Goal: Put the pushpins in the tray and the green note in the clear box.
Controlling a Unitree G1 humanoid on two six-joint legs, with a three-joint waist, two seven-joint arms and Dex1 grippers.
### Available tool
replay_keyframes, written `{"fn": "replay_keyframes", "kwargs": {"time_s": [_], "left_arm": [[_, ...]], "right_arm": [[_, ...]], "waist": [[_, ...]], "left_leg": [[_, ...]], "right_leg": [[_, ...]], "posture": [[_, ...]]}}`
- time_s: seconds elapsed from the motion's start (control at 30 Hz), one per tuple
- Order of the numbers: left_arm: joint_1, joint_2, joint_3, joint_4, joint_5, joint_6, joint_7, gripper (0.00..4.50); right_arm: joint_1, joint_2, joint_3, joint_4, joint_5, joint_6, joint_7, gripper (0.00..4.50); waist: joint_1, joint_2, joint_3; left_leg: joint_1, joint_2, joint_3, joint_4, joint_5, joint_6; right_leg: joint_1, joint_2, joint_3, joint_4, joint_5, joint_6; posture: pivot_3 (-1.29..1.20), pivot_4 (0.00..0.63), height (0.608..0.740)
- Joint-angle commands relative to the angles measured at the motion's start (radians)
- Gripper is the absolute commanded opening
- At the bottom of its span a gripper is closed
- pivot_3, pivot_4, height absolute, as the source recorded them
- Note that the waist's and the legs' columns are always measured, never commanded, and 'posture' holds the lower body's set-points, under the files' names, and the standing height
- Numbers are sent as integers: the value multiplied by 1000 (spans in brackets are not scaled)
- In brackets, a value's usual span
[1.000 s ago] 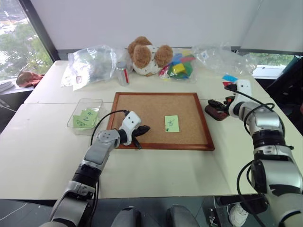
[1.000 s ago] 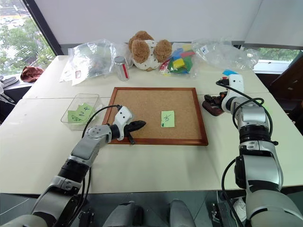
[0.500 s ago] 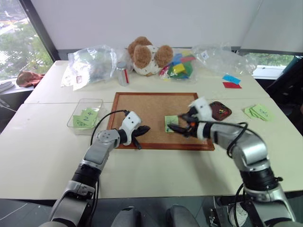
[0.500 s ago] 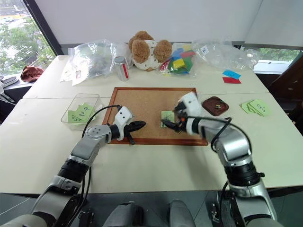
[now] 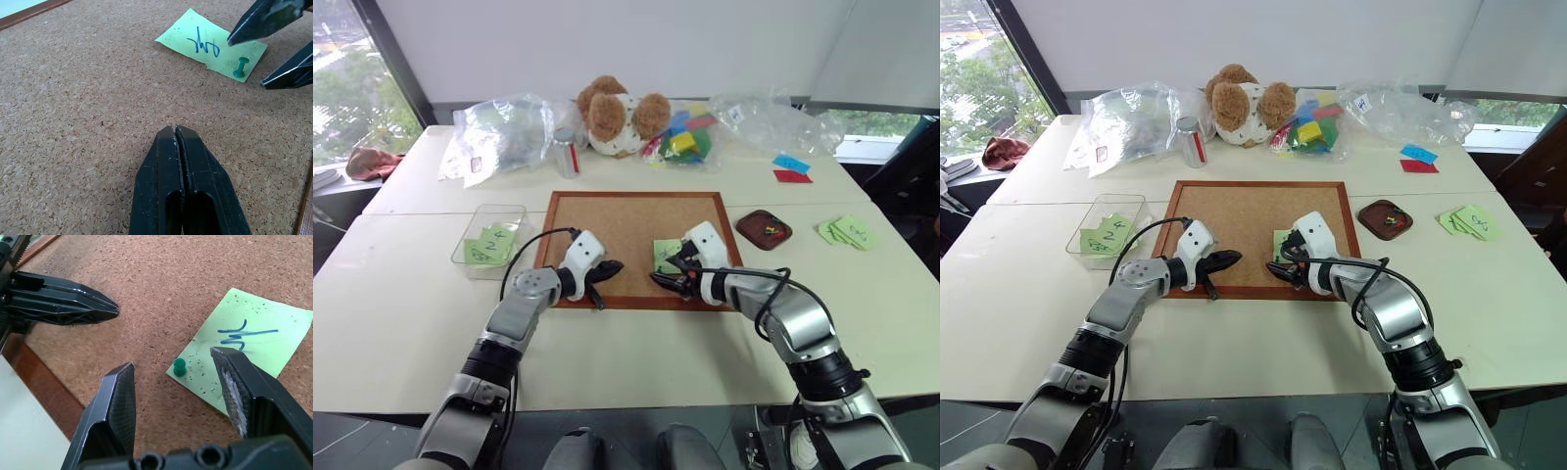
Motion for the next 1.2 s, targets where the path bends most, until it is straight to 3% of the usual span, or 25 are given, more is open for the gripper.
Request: {"fn": "replay_keyframes", "kwargs": {"time_s": [0.03, 0.2, 0.23, 0.7, 0.93, 1.03, 1.2], "left_arm": [[44, 11, -33, 47, 30, 40, -9, 0], [45, 13, -33, 44, 29, 43, -9, 0], [45, 13, -33, 44, 29, 43, -9, 0], [54, 16, -49, 47, 37, 51, -19, 0], [37, 6, -16, 36, -6, 87, -29, 0], [0, 9, 43, 2, -77, 158, -46, 793], [-89, 2, 169, -94, -263, 363, -58, 3143]], "right_arm": [[-25, 16, -7, 11, -3, -32, 15, 2683], [-35, 27, -4, 25, -9, -39, 21, 333], [-35, 27, -3, 25, -11, -39, 21, 70], [-142, -38, -128, -201, 72, 140, 20, 70], [-146, -87, -122, -275, 97, 178, 37, 70], [-138, -121, -116, -301, 102, 181, 55, 0], [-118, -179, -105, -349, 115, 182, 87, 0]], "waist": [[0, 0, 0], [0, 0, 0], [-1, 0, 0], [0, 0, 0], [0, -1, -1], [1, -1, -1], [-1, -1, 0]], "left_leg": [[0, 0, 0, 0, 0, 0], [0, 0, 0, 0, 0, 0], [0, 0, 0, 0, 0, 0], [-1, 0, 0, 0, 0, 0], [-1, 0, -1, 0, 0, 0], [-1, 0, -1, 0, 0, 0], [-3, 0, -1, 0, 0, 0]], "right_leg": [[0, 0, 0, 0, 0, 0], [0, 0, 0, 0, 0, 0], [0, 0, 0, 0, 0, 0], [-1, 0, 0, 0, 0, 0], [-1, 0, 0, 0, 0, 0], [-1, 0, 0, -1, 0, 0], [-2, 0, 0, 0, 0, 0]], "posture": [[0, 150, 740], [0, 150, 740], [0, 150, 740], [0, 150, 740], [0, 150, 740], [0, 150, 740], [0, 150, 740]]}}
